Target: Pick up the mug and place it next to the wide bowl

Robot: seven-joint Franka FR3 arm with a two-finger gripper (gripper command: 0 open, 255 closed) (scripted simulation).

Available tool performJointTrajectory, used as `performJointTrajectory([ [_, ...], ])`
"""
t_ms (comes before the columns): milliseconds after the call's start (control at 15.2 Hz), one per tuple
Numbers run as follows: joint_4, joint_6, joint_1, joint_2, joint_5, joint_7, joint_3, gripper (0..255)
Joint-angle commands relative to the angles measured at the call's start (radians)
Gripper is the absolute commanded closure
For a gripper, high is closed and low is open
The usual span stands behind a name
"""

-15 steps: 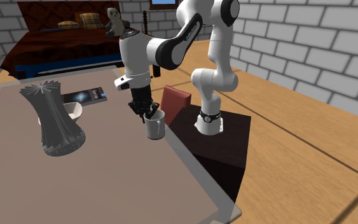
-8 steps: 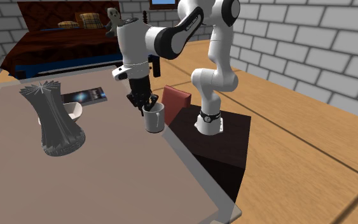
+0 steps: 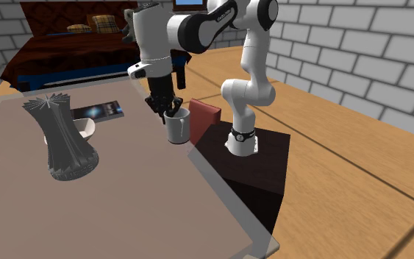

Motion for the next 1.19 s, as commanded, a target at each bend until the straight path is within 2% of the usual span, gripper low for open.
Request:
performJointTrajectory([
  [0, 0.024, -0.026, 0.001, -0.002, 0.001, 0.000, 0.002, 255],
  [594, 0.147, -0.039, -0.064, 0.106, -0.011, -0.242, -0.170, 255],
  [858, 0.230, -0.046, -0.088, 0.190, 0.016, -0.363, -0.250, 255],
  [1122, 0.333, -0.059, -0.119, 0.301, 0.073, -0.496, -0.330, 255],
])
